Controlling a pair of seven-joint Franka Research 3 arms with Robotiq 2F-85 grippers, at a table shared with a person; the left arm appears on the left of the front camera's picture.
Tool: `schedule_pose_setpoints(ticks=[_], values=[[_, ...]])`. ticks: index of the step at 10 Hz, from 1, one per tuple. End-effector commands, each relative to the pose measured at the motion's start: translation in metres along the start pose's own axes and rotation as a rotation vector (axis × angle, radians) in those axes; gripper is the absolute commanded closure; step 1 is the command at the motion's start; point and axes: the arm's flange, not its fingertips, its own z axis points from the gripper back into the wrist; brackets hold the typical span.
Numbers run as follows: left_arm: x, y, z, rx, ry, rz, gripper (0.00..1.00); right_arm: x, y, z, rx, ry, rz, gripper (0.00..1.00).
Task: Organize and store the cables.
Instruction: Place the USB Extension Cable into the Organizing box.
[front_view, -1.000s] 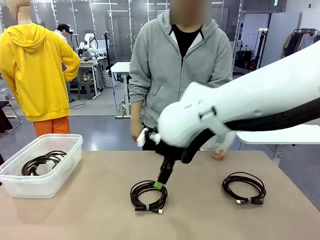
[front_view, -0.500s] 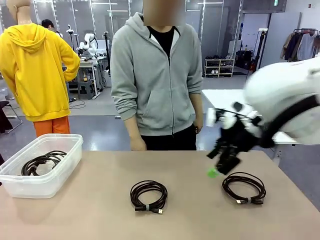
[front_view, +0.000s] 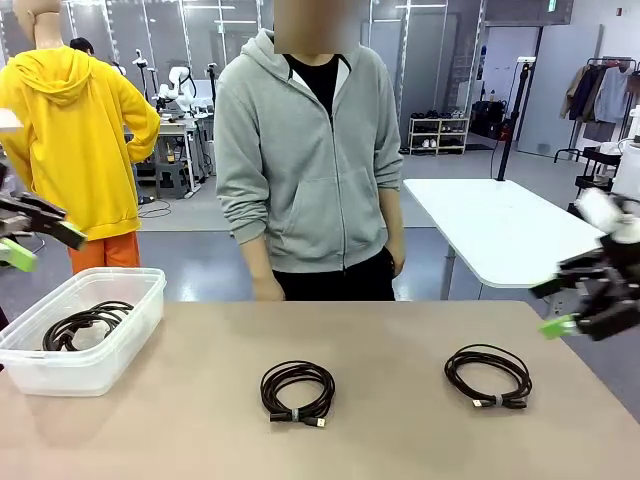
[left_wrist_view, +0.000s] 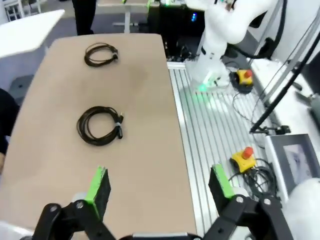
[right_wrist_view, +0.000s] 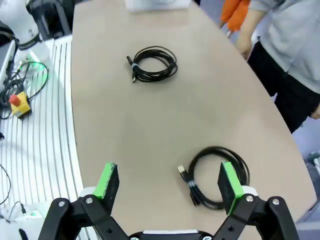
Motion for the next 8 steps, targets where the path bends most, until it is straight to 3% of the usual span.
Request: schedule_pose_setpoints(ticks=[1, 5, 6, 7, 8], values=[[0.011, 0.016, -0.045, 0.059, 0.113, 0.004, 0.00, -0.061, 0.020, 0.036, 0.006, -0.147, 0.016, 0.00], [0.022, 0.051, -0.137, 0.085, 0.335, 0.053, 0.00, -0.128, 0.026, 0.097, 0.071, -0.366, 0.135, 0.00], [0.025, 0.058, -0.148, 0.068, 0.337, 0.061, 0.00, -0.138, 0.027, 0.102, 0.081, -0.391, 0.169, 0.00], [0.021, 0.042, -0.126, 0.056, 0.272, -0.003, 0.00, -0.143, 0.025, 0.107, 0.089, -0.404, 0.214, 0.00], [0.021, 0.042, -0.126, 0.056, 0.272, -0.003, 0.00, -0.126, 0.043, 0.096, 0.039, -0.360, 0.125, 0.00]])
